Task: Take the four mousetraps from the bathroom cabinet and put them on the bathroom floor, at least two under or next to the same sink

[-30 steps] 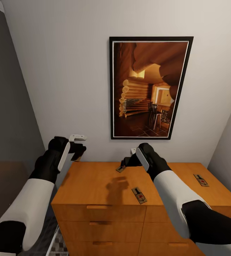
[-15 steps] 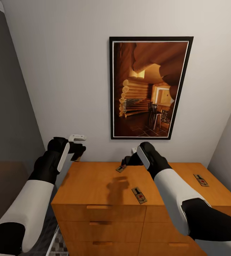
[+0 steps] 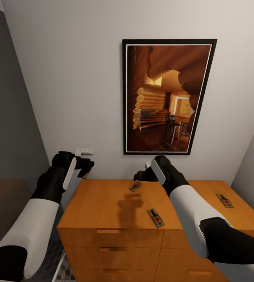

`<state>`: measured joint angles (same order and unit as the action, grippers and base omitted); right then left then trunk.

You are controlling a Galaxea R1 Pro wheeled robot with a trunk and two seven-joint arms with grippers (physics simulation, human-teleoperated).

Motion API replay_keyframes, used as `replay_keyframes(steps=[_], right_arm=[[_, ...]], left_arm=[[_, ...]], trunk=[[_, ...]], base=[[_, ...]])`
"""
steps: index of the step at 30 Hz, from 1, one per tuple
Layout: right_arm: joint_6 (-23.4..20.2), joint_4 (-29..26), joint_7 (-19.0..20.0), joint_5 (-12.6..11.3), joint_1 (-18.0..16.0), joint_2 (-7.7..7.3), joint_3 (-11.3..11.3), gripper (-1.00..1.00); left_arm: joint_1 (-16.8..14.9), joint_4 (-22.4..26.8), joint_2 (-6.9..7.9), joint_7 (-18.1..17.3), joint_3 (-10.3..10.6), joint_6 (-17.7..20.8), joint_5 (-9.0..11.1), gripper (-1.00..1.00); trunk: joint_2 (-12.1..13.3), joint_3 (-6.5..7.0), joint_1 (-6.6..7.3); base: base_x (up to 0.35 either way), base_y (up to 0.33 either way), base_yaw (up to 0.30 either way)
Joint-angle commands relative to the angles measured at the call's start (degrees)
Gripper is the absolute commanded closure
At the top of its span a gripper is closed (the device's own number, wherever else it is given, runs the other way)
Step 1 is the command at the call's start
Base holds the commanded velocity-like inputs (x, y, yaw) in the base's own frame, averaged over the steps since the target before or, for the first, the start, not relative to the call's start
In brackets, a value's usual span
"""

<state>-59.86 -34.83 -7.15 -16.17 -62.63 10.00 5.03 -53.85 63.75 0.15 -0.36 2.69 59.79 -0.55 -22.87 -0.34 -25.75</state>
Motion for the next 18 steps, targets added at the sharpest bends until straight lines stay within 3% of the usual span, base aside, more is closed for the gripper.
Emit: replay_keyframes(steps=[1,9,18], right_arm=[[-0.1,0.0,-1.2,-1.3,0.0,0.00,0.1,-1.00],[-0.1,0.2,-6.9,-6.9,0.0,0.00,0.2,-1.00],[-0.1,0.9,-8.7,-8.6,0.0,0.00,0.2,-1.00]], left_arm=[[0.0,0.0,0.02,-0.1,0.0,0.2,-0.1,1.00],[0.1,0.1,-0.14,-0.1,0.1,0.2,-0.2,1.00],[0.1,0.1,-0.23,-0.1,0.1,0.2,-0.3,1.00]], trunk=[[0.0,-0.04,-0.03],[0.0,-0.04,-0.03],[0.0,-0.04,-0.03]], base=[[0.044,0.108,0.000],[0.027,0.100,0.000],[0.003,0.060,0.000]])
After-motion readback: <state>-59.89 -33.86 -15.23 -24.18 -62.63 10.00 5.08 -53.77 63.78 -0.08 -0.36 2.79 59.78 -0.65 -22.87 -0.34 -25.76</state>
